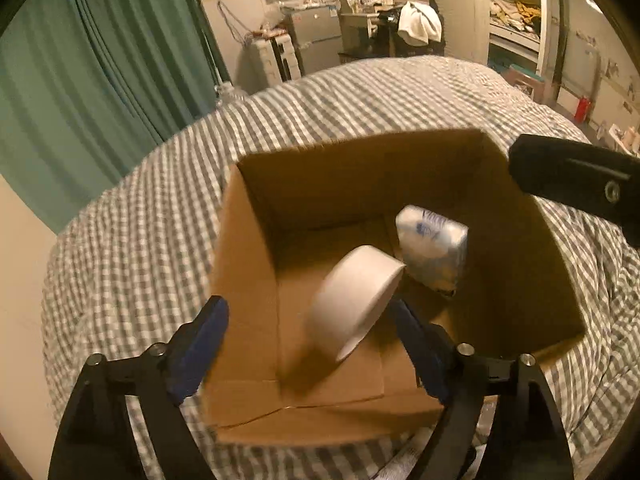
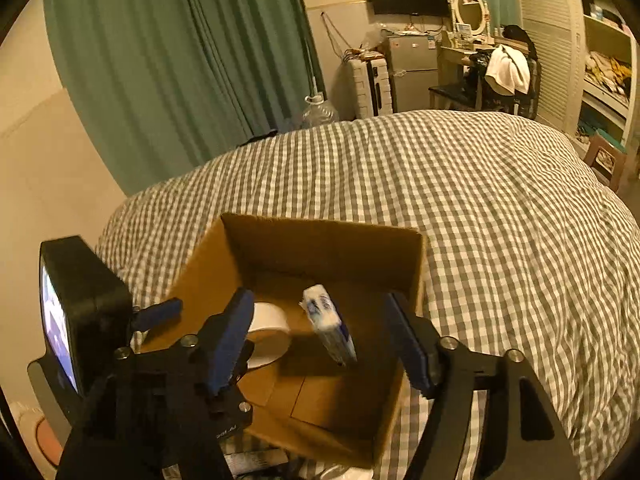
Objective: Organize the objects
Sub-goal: 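Open the right tool over the box while the left tool releases the tape roll inside, then move both open tools back to the remaining items on the bedspread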
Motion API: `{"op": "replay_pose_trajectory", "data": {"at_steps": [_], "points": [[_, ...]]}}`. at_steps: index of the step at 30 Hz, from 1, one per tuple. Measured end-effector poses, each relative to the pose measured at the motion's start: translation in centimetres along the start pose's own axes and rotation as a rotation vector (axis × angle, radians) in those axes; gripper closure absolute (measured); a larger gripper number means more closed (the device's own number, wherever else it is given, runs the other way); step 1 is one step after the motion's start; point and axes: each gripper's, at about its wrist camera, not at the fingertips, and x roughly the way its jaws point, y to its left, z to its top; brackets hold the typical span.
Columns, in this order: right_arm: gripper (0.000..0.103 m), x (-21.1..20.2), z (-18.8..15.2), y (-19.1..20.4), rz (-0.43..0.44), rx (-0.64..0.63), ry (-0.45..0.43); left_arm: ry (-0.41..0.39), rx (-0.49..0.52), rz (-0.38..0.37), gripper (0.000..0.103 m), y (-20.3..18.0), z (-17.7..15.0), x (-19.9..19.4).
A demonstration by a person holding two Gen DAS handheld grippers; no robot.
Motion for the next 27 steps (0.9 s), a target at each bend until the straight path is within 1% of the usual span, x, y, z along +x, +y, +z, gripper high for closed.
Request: {"op": "replay_pose_trajectory", "data": {"at_steps": [2, 6, 9, 13, 16, 20, 23, 27], "points": [[0.033, -1.3, 0.1, -0.4, -0.017, 0.011, -0.017, -0.024, 0.000, 0.004, 0.010, 0.3, 0.1, -1.7], [0.030, -4.6, 0.1, -0.5, -0.037, 0.029, -0.045, -0.072, -0.042, -0.002, 0.009, 1.6, 0.3, -5.6], [0.029, -7.6, -0.2, -0.3, -0.062, 0.014, -0.076, -0.115, -0.076, -0.012, 0.008, 2.5, 0.4, -8.3], [0.027, -11.3, -0.9, -0.1, -0.095, -0.010, -0.110, -0.163, -0.112, -0.015, 0.007, 3.2, -0.2, -11.6], [0.026, -13.8, -1.8, -0.1, -0.111, -0.024, -0.125, -0.187, -0.144, -0.026, 0.006, 3.4, -1.4, -13.7], [0.021, -16.5, -3.7, -0.3, -0.134, -0.049, -0.135, -0.207, -0.173, -0.041, 0.005, 3.1, -3.4, -15.2], [0.017, -17.5, -5.3, -0.7, -0.140, -0.055, -0.137, -0.217, -0.182, -0.040, 0.005, 2.3, -4.8, -16.0], [0.013, -17.8, -8.0, -1.0, -0.145, -0.066, -0.124, -0.221, -0.193, -0.023, 0.004, 1.4, -7.4, -15.7]]}}
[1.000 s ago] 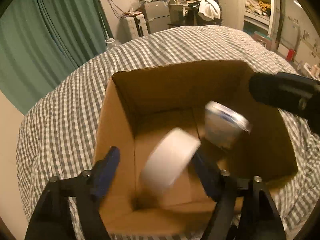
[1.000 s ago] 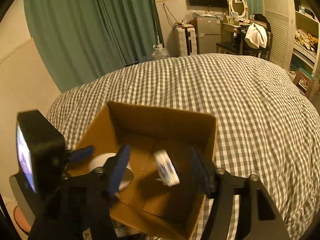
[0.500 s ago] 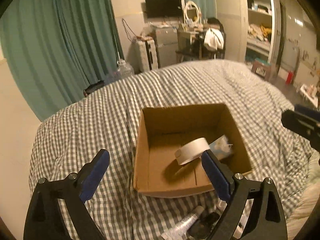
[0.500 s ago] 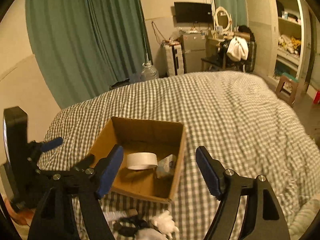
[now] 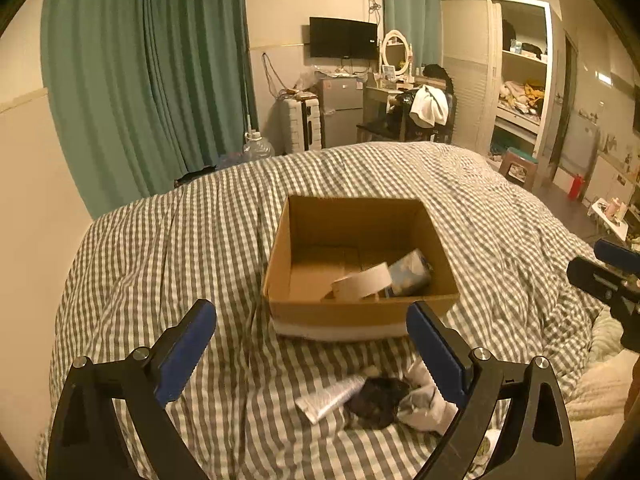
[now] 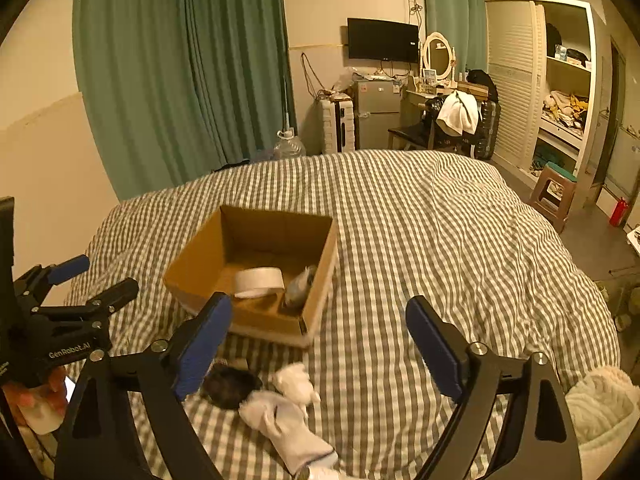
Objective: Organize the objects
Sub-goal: 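Move both open tools back to the remaining items on the bedspread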
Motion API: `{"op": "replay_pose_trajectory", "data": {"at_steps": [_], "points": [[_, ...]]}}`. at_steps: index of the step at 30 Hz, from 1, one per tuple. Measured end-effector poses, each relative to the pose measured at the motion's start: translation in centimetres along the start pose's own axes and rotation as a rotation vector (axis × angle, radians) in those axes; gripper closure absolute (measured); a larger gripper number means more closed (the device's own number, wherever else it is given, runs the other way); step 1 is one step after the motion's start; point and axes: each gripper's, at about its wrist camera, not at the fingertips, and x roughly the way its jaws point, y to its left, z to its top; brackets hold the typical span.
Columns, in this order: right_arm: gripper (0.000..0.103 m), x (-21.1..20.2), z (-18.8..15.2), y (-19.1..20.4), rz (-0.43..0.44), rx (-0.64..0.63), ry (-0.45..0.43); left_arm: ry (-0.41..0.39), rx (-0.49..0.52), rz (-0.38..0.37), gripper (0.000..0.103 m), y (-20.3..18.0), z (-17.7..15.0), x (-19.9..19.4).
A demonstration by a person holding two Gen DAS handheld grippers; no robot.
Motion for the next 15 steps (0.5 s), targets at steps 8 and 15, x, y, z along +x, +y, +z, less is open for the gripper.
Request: {"op": "replay_pose_trajectory", "data": {"at_steps": [8, 15], "points": [[0.012, 1.9, -5.9, 1.0, -0.002, -0.068, 0.037, 0.093, -0.021, -0.023, 0.004, -1.1, -5.6, 2.9], [0.012, 6.7, -10.9, 1.3, 0.084, -0.049, 0.183, 0.177, 0.021, 0.013, 0.004, -2.1, -10.0, 5.8]]}}
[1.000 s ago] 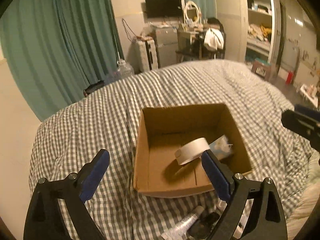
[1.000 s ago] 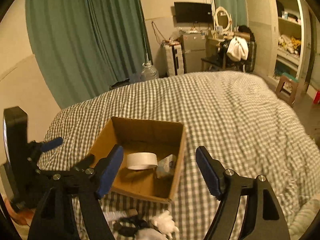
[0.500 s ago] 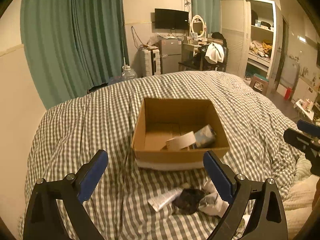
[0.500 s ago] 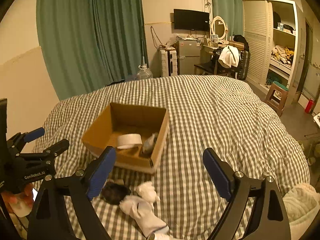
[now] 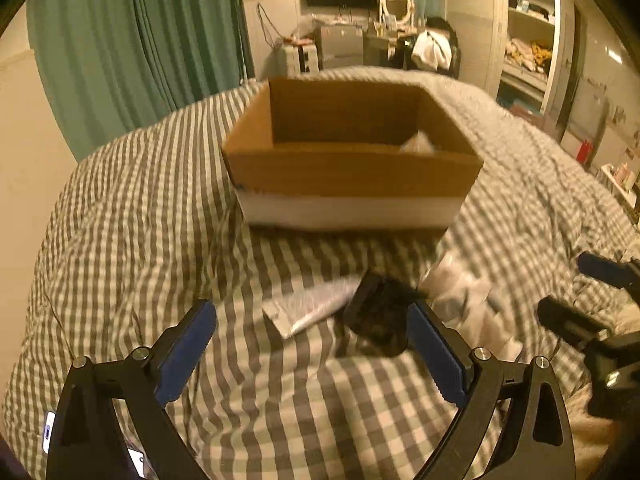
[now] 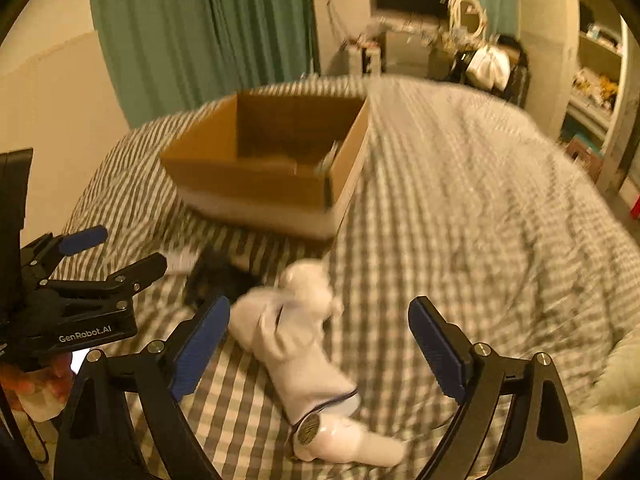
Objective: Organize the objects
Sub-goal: 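Move both open tools back to the remaining items on the bedspread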
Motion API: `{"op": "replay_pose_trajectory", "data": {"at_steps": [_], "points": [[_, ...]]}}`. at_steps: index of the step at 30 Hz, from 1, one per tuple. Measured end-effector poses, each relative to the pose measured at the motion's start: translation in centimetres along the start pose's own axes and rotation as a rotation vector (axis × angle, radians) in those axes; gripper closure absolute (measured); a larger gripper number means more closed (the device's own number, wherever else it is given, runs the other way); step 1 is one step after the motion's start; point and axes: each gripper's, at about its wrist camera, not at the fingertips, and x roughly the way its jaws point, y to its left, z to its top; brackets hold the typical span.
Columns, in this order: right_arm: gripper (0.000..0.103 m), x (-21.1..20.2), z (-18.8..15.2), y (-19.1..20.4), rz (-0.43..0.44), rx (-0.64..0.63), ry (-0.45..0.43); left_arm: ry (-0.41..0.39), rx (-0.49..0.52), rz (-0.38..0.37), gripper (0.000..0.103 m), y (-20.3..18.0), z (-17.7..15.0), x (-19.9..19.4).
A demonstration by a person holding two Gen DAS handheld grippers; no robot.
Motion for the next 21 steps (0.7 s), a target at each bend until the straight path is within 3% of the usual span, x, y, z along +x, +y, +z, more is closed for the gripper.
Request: {"op": "replay_pose_trajectory", "data": {"at_steps": [6, 10, 12, 13, 17, 21], "points": [[0.012, 5.3, -2.6, 0.9, 0.037, -0.026, 0.145, 0.023, 0.034, 0.032, 0.004, -0.3, -1.3, 1.9], [0.012, 7.4, -3.5, 1.5, 0.061, -0.043, 0.200, 0.050, 0.017, 0.012, 0.004, 0.1, -1.1, 3.0], [0.021, 8.3, -3.8, 1.6, 0.074, -0.036, 0.214, 0.060, 0.016, 0.005, 0.004, 0.1, -1.1, 3.5], [0.033, 8.7, -3.9, 1.7, 0.084, -0.033, 0.227, 0.064, 0.016, 0.003, 0.004, 0.2, -1.1, 3.7], [0.056, 8.8, -4.0, 1.9, 0.095, -0.044, 0.222, 0.075, 0.023, -0.005, 0.004, 0.0, -0.9, 4.1], [0.062, 6.3, -3.1, 0.3, 0.108, 0.033, 0.130, 0.074, 0.035, -0.008, 0.004, -0.6, -0.5, 4.4]]}}
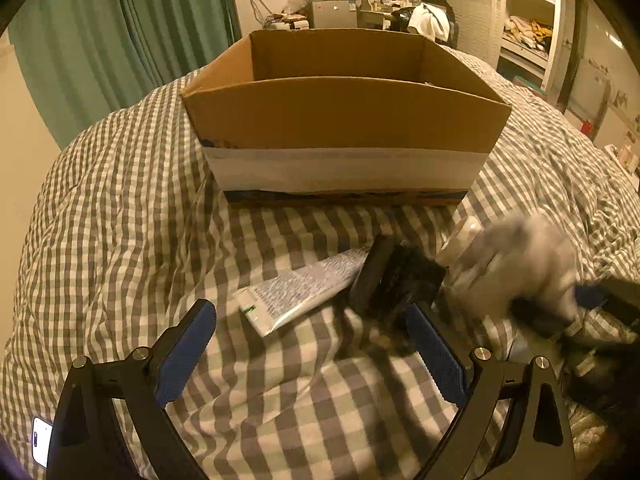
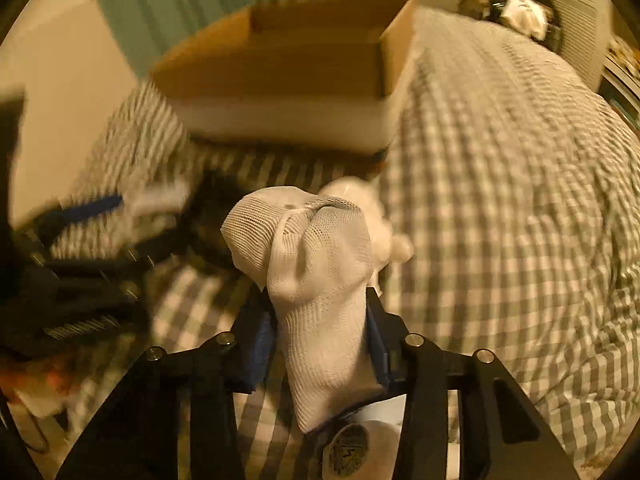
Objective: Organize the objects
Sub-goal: 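Move both open tools back to the remaining items on the bedspread, then grasp the white sock with the right tool while the left tool grasps the black cup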
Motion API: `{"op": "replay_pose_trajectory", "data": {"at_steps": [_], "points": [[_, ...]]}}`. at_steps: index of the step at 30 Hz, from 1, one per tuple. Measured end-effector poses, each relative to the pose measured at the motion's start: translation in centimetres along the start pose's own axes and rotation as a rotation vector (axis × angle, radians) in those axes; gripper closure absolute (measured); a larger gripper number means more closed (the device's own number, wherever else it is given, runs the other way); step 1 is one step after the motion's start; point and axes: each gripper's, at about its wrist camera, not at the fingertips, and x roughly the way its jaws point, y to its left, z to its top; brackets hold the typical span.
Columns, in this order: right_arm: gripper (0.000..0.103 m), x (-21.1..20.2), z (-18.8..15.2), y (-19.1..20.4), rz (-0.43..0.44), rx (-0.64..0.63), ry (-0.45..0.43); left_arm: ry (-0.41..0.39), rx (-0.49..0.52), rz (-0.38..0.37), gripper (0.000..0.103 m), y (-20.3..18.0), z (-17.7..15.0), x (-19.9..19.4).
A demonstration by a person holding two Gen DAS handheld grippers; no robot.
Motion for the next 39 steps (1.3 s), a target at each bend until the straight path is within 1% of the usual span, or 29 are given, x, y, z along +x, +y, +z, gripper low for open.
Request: {"op": "replay_pose_trajectory", "data": {"at_steps": [2, 6, 7, 8, 9, 10, 12, 13, 14, 15, 17, 22, 26, 30, 33, 35, 39], "points": [[0.063, -1.7, 0.4, -0.9, -0.018, 0.035, -0.057, -0.002, 0.016, -0.004, 0.004, -0.5, 0.3, 0.2], [0.063, -3.3, 0.6, -2.7, -0.037, 0.101, -0.106, -0.007, 0.067, -0.009, 0.005, -2.1, 0.9, 0.6], [0.063, -3.4, 0.7, -3.1, -0.041, 0.115, -0.106, -0.007, 0.093, 0.010, 0.009, -2.8, 1.0, 0.9], [0.063, -3.3, 0.7, -3.4, -0.042, 0.126, -0.100, -0.003, 0.109, 0.022, 0.020, -3.2, 1.0, 1.1], [0.063, -3.1, 0.5, -3.7, -0.044, 0.132, -0.094, 0.007, 0.126, 0.015, 0.025, -3.6, 1.0, 1.4], [0.063, -3.0, 0.4, -3.9, -0.049, 0.137, -0.087, 0.019, 0.147, 0.001, 0.032, -4.1, 0.9, 1.7], [0.063, -2.6, 0.2, -4.0, -0.054, 0.141, -0.073, 0.025, 0.182, -0.009, 0.039, -4.8, 0.8, 2.0], [0.063, -2.4, 0.2, -4.1, -0.054, 0.142, -0.070, 0.026, 0.199, -0.024, 0.050, -5.1, 0.7, 2.1], [0.063, -2.3, 0.3, -4.1, -0.053, 0.143, -0.067, 0.031, 0.217, -0.037, 0.050, -5.4, 0.7, 2.2], [0.063, -2.2, 0.3, -4.1, -0.050, 0.145, -0.065, 0.030, 0.229, -0.035, 0.050, -5.6, 0.7, 2.3], [0.063, -2.2, 0.5, -4.2, -0.046, 0.148, -0.062, 0.033, 0.231, -0.054, 0.050, -5.4, 0.7, 2.4], [0.063, -2.3, 0.3, -4.0, -0.047, 0.150, -0.060, 0.033, 0.186, -0.115, 0.053, -4.3, 0.8, 1.3], [0.063, -2.4, 0.5, -3.6, -0.043, 0.152, -0.064, 0.020, 0.172, -0.139, 0.055, -3.4, 0.1, -0.2], [0.063, -3.0, 0.7, -2.7, -0.052, 0.137, -0.076, 0.008, 0.151, -0.150, 0.058, -2.5, -0.1, -1.4], [0.063, -3.8, 0.9, -1.9, -0.055, 0.129, -0.094, -0.009, 0.130, -0.162, 0.061, -1.7, 0.0, -2.7], [0.063, -4.3, 1.1, -1.2, -0.058, 0.122, -0.104, -0.021, 0.122, -0.165, 0.066, -1.5, 0.1, -3.5], [0.063, -5.2, 1.4, 0.0, -0.074, 0.100, -0.119, -0.039, 0.124, -0.154, 0.068, -0.9, 0.3, -4.9]]}}
